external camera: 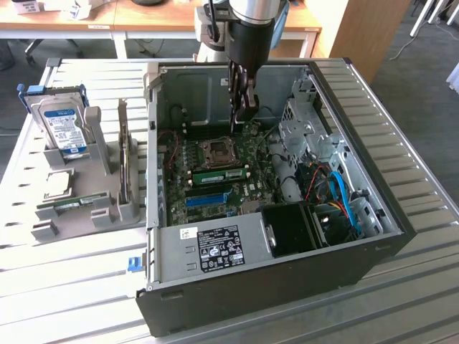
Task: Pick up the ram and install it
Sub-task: 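Press down the ram until it locks into place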
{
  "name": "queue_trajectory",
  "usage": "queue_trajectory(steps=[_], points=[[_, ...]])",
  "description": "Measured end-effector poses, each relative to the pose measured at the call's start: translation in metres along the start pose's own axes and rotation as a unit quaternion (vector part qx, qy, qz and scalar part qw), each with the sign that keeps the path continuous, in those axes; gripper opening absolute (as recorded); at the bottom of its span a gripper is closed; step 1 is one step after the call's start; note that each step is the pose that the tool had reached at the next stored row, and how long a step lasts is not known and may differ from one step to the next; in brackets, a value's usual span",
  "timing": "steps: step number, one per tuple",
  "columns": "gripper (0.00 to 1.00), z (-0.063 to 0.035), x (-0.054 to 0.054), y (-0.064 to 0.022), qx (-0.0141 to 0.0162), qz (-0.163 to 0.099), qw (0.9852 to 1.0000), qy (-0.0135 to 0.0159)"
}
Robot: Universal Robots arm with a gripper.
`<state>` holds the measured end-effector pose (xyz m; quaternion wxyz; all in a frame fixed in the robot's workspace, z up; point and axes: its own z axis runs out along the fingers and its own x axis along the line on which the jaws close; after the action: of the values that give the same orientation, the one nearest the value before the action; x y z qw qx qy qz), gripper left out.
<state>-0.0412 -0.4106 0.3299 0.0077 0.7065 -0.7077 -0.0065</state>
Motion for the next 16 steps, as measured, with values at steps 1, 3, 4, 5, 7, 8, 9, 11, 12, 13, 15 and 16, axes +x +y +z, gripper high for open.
queue_trajectory(steps=[1,3,4,5,7,8,9,11,12,13,15,16], points=[[0.25,0.0,0.0,0.0,0.0,0.0,1.0,0.0],[0.25,0.0,0.0,0.0,0.0,0.0,1.0,0.0],[0.25,0.0,0.0,0.0,0.0,0.0,1.0,0.0],[0.25,0.0,0.0,0.0,0.0,0.0,1.0,0.0],[0.25,0.0,0.0,0.0,0.0,0.0,1.0,0.0],[0.25,0.0,0.0,0.0,0.0,0.0,1.0,0.0],[0.25,0.0,0.0,0.0,0.0,0.0,1.0,0.0],[0.24,0.0,0.0,0.0,0.0,0.0,1.0,0.0],[0.17,0.0,0.0,0.0,0.0,0.0,1.0,0.0],[0.11,0.0,0.0,0.0,0.0,0.0,1.0,0.0],[0.11,0.0,0.0,0.0,0.0,0.0,1.0,0.0],[0.11,0.0,0.0,0.0,0.0,0.0,1.0,0.0]])
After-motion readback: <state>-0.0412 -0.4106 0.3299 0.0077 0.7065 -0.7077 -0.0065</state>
